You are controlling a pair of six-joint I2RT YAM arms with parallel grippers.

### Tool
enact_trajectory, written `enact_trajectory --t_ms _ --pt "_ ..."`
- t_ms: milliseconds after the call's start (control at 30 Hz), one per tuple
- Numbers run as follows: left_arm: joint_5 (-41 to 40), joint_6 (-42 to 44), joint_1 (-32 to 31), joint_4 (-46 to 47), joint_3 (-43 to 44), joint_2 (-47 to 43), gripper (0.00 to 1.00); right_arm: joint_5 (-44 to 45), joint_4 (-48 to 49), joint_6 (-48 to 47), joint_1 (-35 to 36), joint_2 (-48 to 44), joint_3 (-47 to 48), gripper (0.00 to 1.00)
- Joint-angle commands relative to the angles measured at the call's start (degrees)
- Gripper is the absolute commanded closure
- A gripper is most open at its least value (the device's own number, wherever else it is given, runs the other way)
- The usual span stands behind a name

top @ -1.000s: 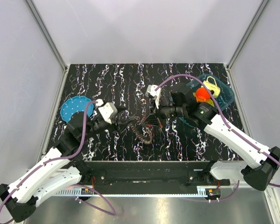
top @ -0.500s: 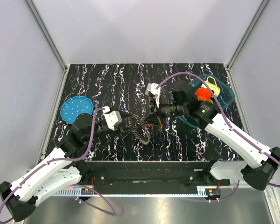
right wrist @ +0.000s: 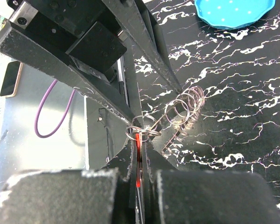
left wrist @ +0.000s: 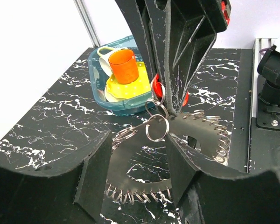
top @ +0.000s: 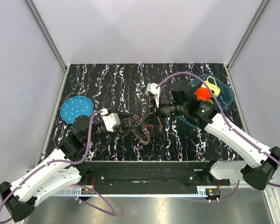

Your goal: Remove the keys from the keyring

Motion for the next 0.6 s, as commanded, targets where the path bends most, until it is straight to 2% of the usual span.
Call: enact_trajectory --t_ms 0,300,533,567 --pt "0.69 1.37 -0.79 2.47 0.80 0.65 0.46 -1.59 3.80 0.79 -0.08 -0.43 2.42 1.00" --pt "-0.80 2.33 -2.02 2.03 2.03 1.79 0.48 -2.03 4.15 1.14 -0.08 0.19 2.42 1.00" --pt "-1.42 2.95 -2.64 1.50 2.47 1.71 0.56 -2.29 4.23 1.22 -0.08 0.45 2.07 1.00" --pt "-1.42 2.95 -2.64 1.50 2.38 1.71 0.61 -2.20 4.23 1.23 -0.17 0.63 2.07 1.00"
